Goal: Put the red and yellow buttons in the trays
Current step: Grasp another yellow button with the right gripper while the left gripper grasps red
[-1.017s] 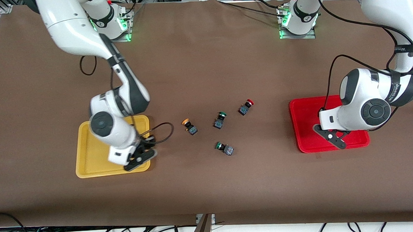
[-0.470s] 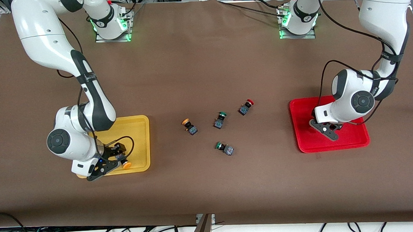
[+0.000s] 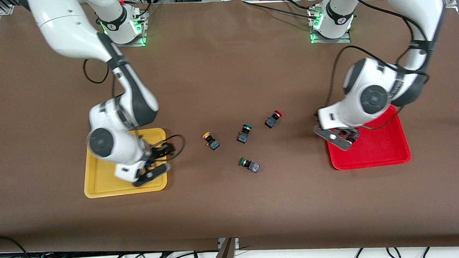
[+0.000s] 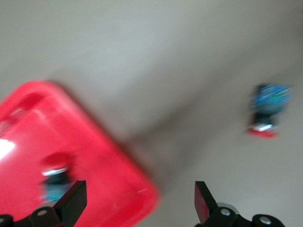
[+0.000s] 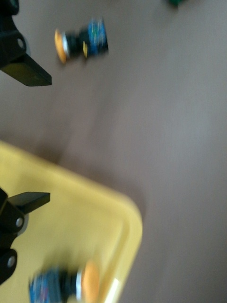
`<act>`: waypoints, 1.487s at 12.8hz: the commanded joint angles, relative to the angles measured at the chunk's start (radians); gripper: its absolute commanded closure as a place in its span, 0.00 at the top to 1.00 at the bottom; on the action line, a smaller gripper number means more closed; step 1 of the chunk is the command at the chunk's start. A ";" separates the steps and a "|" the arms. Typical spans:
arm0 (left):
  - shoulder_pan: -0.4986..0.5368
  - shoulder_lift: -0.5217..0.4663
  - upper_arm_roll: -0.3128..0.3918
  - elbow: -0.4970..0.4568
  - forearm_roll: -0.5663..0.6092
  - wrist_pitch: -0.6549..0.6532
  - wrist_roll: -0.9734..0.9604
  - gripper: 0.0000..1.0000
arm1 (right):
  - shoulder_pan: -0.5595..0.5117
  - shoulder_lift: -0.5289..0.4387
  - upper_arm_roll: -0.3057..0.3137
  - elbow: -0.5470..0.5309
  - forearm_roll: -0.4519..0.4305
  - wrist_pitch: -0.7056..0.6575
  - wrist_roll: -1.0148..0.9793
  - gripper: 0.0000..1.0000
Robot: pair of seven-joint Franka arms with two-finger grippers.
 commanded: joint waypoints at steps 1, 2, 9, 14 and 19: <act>-0.024 0.107 -0.045 -0.028 -0.021 0.172 -0.038 1.00 | 0.141 0.015 -0.012 -0.028 0.012 0.070 0.145 0.99; -0.039 0.138 -0.053 -0.057 -0.021 0.261 -0.053 1.00 | 0.165 0.020 -0.014 -0.059 0.012 0.124 0.154 0.99; -0.142 0.175 -0.048 -0.249 0.003 0.630 -0.179 1.00 | 0.249 0.058 -0.025 -0.189 -0.005 0.382 0.196 0.99; -0.126 0.177 -0.047 -0.249 0.020 0.619 -0.176 0.00 | 0.246 0.063 -0.048 -0.254 -0.011 0.454 0.180 0.55; -0.024 0.013 -0.048 -0.170 0.022 0.298 -0.162 0.00 | 0.219 -0.032 -0.101 -0.232 -0.010 0.300 0.112 0.09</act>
